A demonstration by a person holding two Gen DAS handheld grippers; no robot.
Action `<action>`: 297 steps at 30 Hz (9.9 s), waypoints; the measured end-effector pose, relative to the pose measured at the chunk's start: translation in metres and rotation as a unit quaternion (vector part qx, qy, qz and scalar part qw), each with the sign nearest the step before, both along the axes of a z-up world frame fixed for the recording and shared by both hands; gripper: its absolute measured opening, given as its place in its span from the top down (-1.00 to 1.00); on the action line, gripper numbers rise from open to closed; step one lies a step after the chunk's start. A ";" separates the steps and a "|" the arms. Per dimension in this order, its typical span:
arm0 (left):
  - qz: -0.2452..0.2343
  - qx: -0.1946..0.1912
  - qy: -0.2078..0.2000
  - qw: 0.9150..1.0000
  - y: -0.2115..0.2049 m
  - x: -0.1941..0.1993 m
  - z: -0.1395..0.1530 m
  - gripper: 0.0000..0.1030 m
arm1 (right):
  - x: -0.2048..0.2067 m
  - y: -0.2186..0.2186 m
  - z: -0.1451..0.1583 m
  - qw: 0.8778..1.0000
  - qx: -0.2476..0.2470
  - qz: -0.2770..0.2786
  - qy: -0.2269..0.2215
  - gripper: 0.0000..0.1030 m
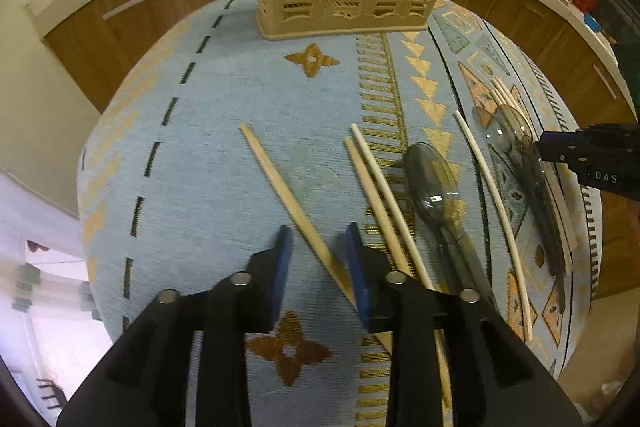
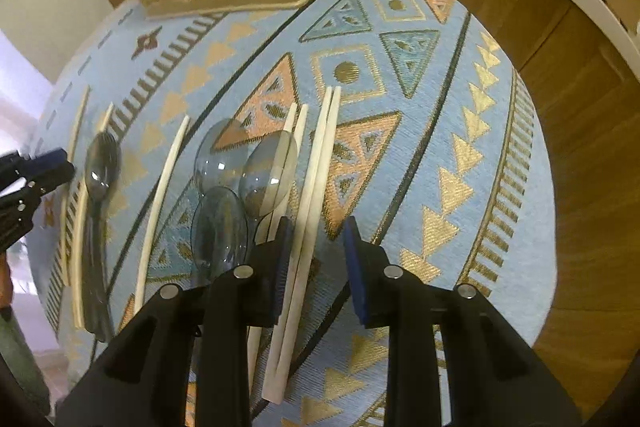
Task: Organize utensils
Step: 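Grasp a pair of wooden chopsticks with the right tool while the left tool grasps one chopstick, then lift the chopsticks with both tools and lower them into the beige basket, then open both tools to release the chopsticks into the basket, then grasp another chopstick pair with the right tool while the left tool grasps a chopstick, then carry the chopsticks with both tools and insert them into the basket, then open both tools to drop the chopsticks into the basket, then grasp a clear plastic spoon by the handle with each tool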
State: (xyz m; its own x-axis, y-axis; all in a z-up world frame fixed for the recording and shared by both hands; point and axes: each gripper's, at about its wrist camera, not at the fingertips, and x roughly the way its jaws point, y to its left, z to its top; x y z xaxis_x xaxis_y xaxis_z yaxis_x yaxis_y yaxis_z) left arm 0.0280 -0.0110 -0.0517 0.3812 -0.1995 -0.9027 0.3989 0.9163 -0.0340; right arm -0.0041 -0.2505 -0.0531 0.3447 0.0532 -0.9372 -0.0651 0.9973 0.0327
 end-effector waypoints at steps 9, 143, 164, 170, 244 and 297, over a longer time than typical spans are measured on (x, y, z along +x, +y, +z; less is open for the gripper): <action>-0.020 0.064 -0.038 0.997 -0.027 -0.019 -0.002 0.87 | 0.000 0.016 0.001 0.999 -0.027 0.028 0.016 0.81; -0.011 -0.008 -0.041 0.999 -0.012 -0.032 -0.002 0.72 | -0.045 0.019 -0.005 0.995 0.054 -0.024 -0.077 0.62; 0.012 -0.129 -0.119 0.984 0.012 -0.020 0.051 0.93 | -0.037 -0.009 0.055 0.984 0.074 -0.010 -0.161 0.80; 0.023 -0.176 -0.205 0.963 0.009 0.002 0.115 0.93 | -0.020 0.002 0.110 0.967 0.083 0.024 -0.240 0.80; 0.057 -0.197 -0.060 0.977 0.009 -0.032 0.016 0.21 | -0.061 0.014 0.021 0.979 0.108 -0.025 -0.169 0.21; 0.050 -0.125 -0.002 0.991 0.040 -0.033 -0.003 0.49 | -0.066 -0.014 0.002 0.988 0.105 -0.050 -0.100 0.81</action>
